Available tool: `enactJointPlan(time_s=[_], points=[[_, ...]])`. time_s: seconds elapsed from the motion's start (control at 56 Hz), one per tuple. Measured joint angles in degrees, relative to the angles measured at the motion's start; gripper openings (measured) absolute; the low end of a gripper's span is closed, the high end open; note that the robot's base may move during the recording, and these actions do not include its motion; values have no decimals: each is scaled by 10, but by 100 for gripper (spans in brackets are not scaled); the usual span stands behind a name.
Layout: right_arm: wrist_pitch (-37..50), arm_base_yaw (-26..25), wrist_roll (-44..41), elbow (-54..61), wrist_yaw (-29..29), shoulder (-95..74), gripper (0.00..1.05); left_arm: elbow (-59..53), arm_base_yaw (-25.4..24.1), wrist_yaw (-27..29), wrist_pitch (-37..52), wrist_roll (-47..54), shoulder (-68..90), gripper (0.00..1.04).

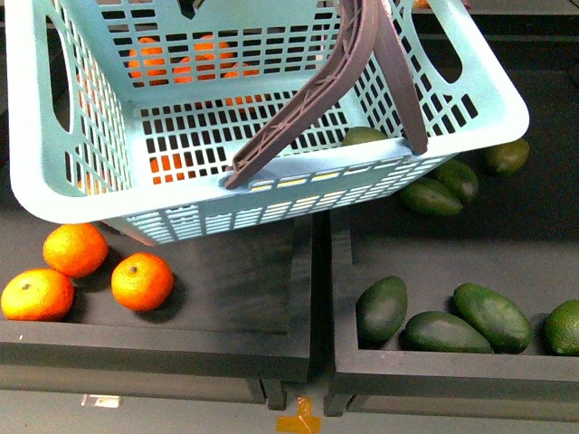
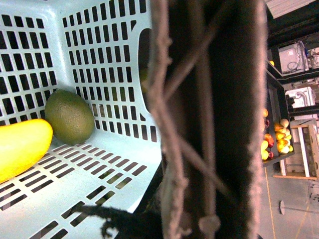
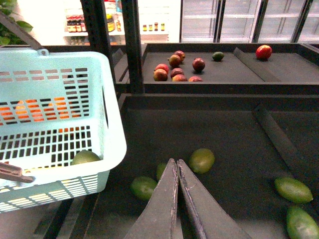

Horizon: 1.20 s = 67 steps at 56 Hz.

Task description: Pick mango and avocado into basket

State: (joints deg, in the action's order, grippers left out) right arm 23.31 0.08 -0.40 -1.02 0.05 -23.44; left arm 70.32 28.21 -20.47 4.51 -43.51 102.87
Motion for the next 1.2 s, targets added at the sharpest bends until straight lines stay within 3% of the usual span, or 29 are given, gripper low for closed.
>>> enactJointPlan(time_s=[0.643, 0.75, 1.018, 1.196], points=[[-131, 0, 0, 0, 0, 132, 2, 0, 0, 0, 0, 0, 0, 5], [-223, 0, 0, 0, 0, 207, 2, 0, 0, -1, 0, 0, 0, 5], [-232, 0, 0, 0, 0, 230, 2, 0, 0, 0, 0, -1, 0, 5], [-232, 0, 0, 0, 0, 231, 28, 0, 0, 0, 0, 0, 0, 5]])
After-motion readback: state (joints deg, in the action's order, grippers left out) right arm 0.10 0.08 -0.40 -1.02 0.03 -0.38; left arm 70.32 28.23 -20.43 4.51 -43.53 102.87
